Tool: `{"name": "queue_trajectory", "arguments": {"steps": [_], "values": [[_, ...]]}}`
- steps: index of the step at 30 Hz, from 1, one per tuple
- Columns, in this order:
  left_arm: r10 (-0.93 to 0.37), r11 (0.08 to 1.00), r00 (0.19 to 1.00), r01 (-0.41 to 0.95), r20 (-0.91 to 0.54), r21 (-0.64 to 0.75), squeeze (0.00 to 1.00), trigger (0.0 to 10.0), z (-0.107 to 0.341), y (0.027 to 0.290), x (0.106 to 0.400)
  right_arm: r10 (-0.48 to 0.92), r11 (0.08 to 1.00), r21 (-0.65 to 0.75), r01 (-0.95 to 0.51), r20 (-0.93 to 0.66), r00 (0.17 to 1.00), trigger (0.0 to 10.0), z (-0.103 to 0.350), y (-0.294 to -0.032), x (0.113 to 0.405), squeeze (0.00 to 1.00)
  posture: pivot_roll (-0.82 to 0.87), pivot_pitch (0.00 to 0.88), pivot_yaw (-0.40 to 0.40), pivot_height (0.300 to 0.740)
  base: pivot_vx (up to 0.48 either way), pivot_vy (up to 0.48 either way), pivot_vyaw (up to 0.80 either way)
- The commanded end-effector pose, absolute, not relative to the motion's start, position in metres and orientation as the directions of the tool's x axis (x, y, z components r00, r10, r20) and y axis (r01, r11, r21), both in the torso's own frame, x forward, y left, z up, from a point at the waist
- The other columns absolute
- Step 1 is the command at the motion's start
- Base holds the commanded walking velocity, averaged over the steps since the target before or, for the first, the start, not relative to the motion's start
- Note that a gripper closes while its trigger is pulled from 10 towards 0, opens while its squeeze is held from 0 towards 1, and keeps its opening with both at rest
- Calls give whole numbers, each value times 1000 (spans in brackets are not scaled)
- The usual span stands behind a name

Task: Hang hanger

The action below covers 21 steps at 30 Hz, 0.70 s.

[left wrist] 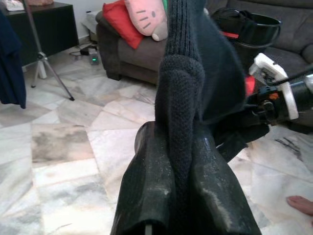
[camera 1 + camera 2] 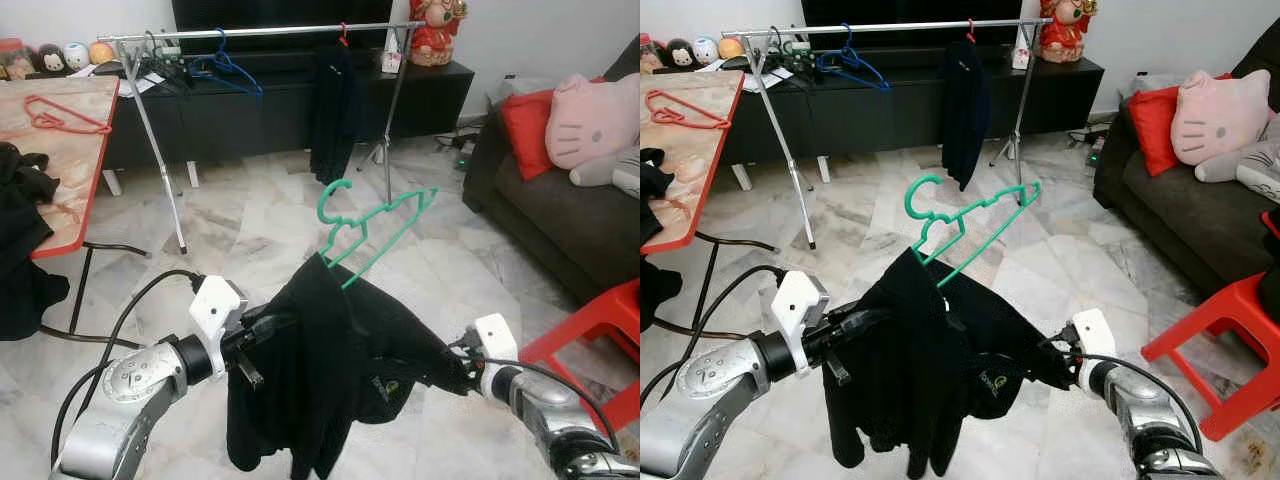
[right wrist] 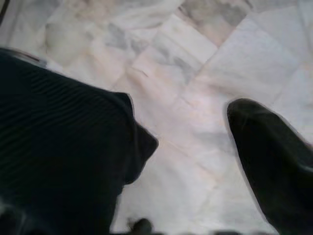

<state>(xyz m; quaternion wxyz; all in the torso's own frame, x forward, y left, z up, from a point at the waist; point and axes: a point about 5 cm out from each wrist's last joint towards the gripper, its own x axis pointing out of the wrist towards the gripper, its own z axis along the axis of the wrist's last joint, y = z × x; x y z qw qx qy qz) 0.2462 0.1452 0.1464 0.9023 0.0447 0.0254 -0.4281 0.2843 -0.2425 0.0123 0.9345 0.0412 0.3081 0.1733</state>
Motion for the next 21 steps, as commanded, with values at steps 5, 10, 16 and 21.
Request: {"name": "queue_trajectory", "arguments": {"steps": [5,10,16,21], "values": [[-799,596,598,801,-56,60,0,10000,154,140,243,401,905,171,-390,-647,648,10000,7,-242,278,141,-1,0,-90,740,0,0,0],[-805,587,590,808,-66,52,0,10000,154,139,242,475,857,213,-469,-680,559,10000,5,-239,272,0,-1,0,-89,740,0,0,0],[-819,564,566,824,-93,48,0,10000,149,134,239,638,739,287,-610,-589,496,10000,18,-229,275,0,-5,0,-93,740,0,0,0],[-830,548,549,836,-97,35,0,10000,147,129,236,700,712,382,-590,-455,550,10000,30,-225,283,0,-9,0,-93,740,0,0,0]]}}
